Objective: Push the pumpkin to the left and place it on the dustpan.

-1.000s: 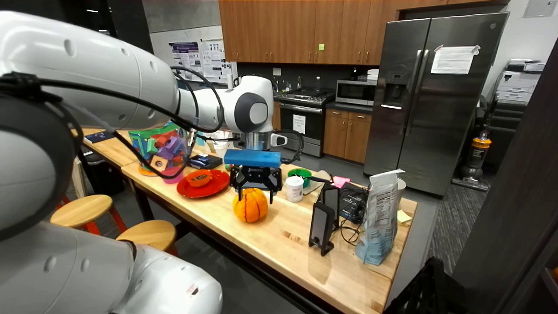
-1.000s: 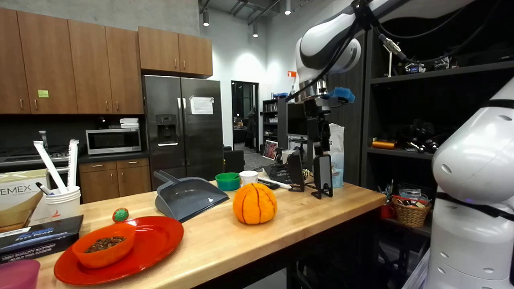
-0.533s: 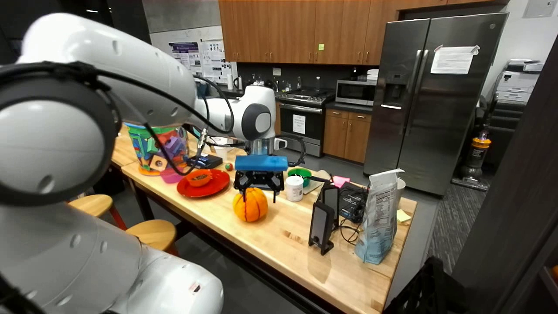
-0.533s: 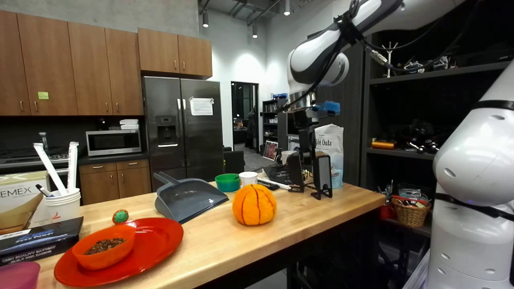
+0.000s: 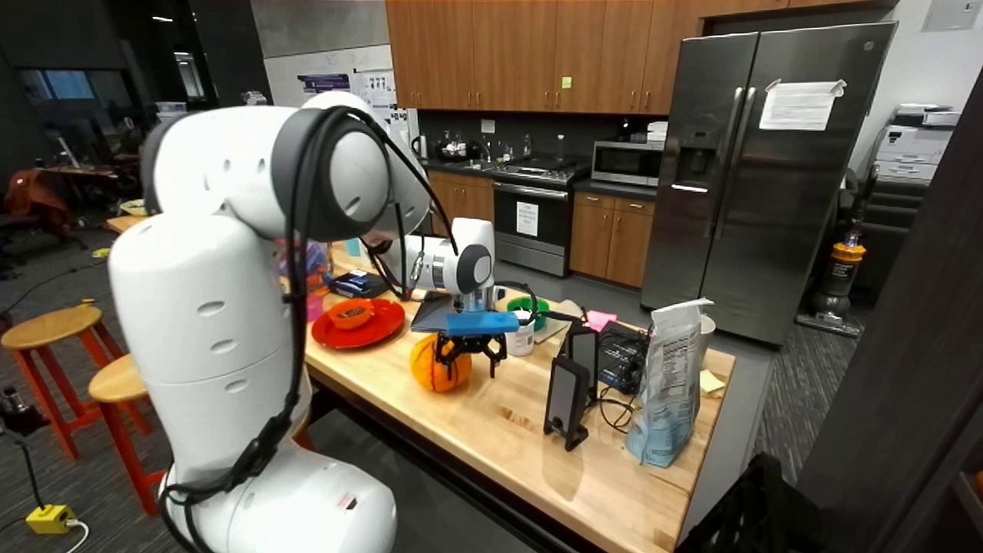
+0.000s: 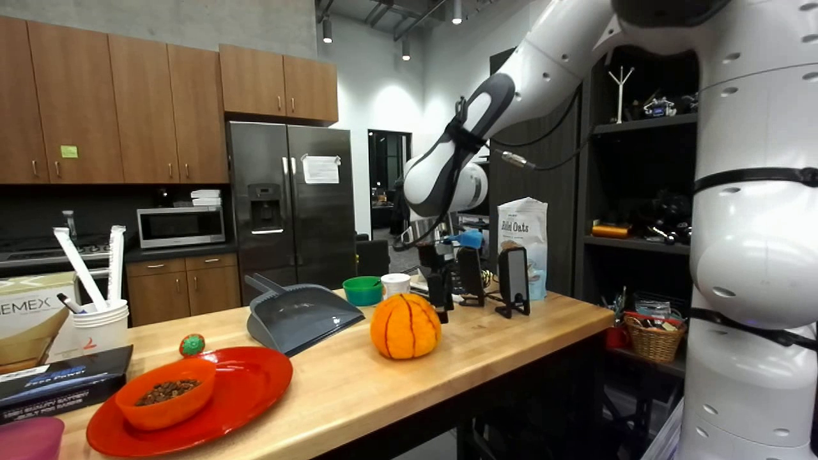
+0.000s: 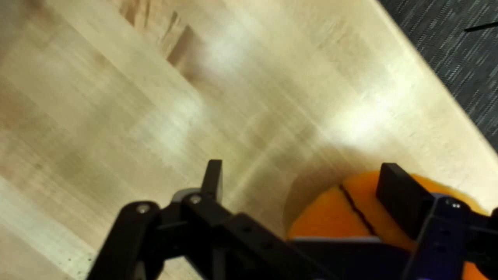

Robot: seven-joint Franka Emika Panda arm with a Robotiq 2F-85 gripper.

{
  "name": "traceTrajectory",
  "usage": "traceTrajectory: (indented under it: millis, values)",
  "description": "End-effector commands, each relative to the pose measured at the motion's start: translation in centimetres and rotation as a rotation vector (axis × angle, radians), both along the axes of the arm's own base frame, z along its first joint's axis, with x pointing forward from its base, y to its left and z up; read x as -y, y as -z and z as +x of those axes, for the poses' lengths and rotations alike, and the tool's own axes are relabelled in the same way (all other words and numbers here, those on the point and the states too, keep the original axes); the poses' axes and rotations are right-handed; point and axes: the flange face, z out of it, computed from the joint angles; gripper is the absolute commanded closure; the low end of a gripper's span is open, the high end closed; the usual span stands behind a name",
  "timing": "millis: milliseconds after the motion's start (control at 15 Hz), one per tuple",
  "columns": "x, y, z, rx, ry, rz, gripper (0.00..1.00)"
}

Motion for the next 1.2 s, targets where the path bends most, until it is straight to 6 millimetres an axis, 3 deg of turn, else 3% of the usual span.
traceTrajectory:
  millis: [0, 133, 267, 800, 1133]
  values:
    - [-0.5, 1.3, 1.5, 0.002, -0.009, 0.001, 0.00]
    - [-1.2, 3.6, 3.9, -0.004, -0.016, 0.003, 0.00]
    - [-1.4, 3.4, 4.7, -0.006, -0.017, 0.002, 0.00]
    - [-1.2, 3.7, 4.9, -0.007, -0.016, 0.003, 0.00]
    - [-5.4, 2.1, 6.8, 0.189, -0.024, 0.124, 0.00]
